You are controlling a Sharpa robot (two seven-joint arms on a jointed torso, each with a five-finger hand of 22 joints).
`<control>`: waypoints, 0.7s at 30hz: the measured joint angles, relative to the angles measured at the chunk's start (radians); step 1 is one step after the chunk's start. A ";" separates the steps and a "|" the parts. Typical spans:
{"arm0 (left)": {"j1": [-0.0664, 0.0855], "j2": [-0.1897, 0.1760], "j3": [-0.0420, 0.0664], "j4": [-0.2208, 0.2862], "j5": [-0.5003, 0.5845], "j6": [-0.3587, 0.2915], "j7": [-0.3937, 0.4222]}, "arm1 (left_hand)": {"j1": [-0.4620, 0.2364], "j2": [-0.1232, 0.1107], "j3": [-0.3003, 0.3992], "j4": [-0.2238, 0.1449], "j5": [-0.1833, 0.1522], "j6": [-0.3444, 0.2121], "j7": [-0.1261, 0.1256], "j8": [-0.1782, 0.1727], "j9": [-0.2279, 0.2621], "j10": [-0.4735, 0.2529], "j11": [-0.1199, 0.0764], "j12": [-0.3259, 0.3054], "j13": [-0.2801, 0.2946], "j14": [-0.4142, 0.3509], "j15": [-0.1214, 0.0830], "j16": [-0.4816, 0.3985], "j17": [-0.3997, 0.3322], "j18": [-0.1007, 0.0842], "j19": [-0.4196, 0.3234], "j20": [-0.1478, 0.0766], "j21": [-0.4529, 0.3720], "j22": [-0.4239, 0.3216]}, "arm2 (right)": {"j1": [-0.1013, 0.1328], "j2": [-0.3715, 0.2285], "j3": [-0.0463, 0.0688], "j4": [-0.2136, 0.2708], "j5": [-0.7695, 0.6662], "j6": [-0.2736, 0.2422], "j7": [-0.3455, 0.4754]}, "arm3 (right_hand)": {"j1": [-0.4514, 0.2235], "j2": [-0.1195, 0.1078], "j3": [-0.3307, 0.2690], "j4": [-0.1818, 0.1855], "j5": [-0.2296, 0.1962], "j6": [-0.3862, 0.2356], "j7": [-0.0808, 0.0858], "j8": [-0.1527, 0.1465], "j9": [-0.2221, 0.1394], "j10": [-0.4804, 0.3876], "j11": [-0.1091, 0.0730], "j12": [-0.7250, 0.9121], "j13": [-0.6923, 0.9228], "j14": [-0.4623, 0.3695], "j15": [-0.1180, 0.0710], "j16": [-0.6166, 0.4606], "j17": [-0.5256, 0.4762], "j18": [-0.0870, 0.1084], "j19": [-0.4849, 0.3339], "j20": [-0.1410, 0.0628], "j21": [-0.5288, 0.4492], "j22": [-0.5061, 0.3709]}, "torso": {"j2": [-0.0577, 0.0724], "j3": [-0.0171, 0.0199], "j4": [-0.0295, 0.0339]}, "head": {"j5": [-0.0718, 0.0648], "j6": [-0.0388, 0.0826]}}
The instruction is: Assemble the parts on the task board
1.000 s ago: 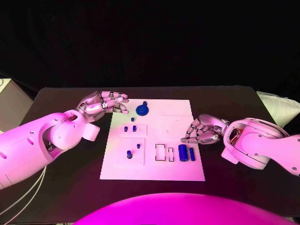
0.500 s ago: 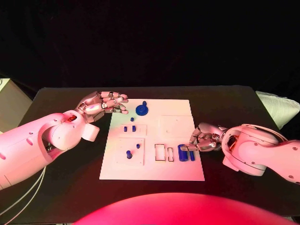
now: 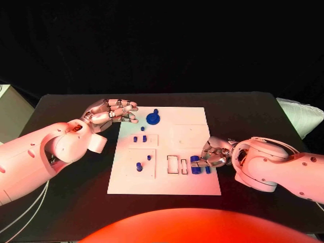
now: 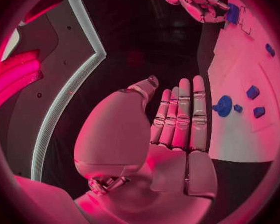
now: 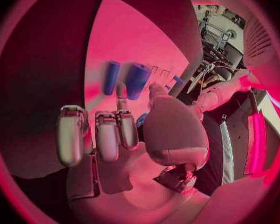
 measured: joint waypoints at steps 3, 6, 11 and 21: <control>0.000 0.000 0.000 0.000 0.000 0.000 0.000 | 0.000 0.000 0.000 0.000 0.000 0.000 0.000 0.000 0.000 0.000 0.000 0.000 0.000 0.000 0.000 0.000 0.000 0.000 0.000 0.000 0.000 0.000 | -0.006 0.009 0.000 -0.008 -0.009 0.003 -0.003 | 0.000 0.000 0.000 0.000 -0.004 0.000 0.000 0.004 0.000 0.000 0.000 0.000 0.000 0.000 0.000 0.000 0.000 0.000 0.000 0.000 0.000 0.000 | 0.000 -0.0002 0.0002 | -0.001 0.000; 0.000 0.000 0.000 0.000 0.000 0.000 -0.001 | -0.003 0.003 0.000 0.000 0.000 0.000 0.000 0.000 0.000 0.000 0.000 0.000 0.000 0.000 0.000 0.000 0.001 0.000 0.000 0.000 0.000 0.000 | -0.013 0.020 0.000 -0.016 -0.019 0.006 -0.006 | 0.000 0.000 0.000 0.000 -0.004 0.000 0.000 0.008 0.006 0.000 0.000 0.000 0.000 0.000 0.000 0.000 0.000 0.000 0.000 0.000 0.000 0.000 | 0.000 -0.0002 0.0006 | 0.000 0.000; 0.000 0.000 0.000 0.000 0.000 0.001 -0.001 | -0.004 0.004 0.000 0.000 0.000 0.000 0.000 0.000 0.000 0.000 0.000 0.000 0.000 0.000 0.000 0.000 0.001 0.000 0.000 0.000 0.000 -0.001 | -0.021 0.037 0.005 -0.029 -0.040 0.006 -0.008 | 0.000 0.000 0.000 0.000 -0.004 0.005 -0.005 0.015 0.009 0.000 0.000 0.000 0.000 0.000 0.000 0.000 0.000 0.000 0.000 0.000 0.000 0.000 | 0.001 -0.0008 0.0012 | 0.001 0.000; 0.000 -0.001 0.000 0.000 0.000 0.002 -0.002 | -0.004 0.004 0.000 0.000 0.000 0.000 0.000 0.000 0.000 0.000 0.000 0.000 0.000 0.000 0.000 0.000 0.001 0.000 0.000 0.000 0.000 -0.001 | -0.034 0.062 0.007 -0.046 -0.077 -0.008 -0.009 | 0.040 0.009 -0.005 -0.005 -0.001 -0.004 -0.004 0.014 0.262 0.000 0.000 -0.011 0.000 0.000 0.000 0.000 0.000 0.000 0.000 0.000 0.000 0.000 | 0.002 -0.0018 0.0026 | -0.001 0.000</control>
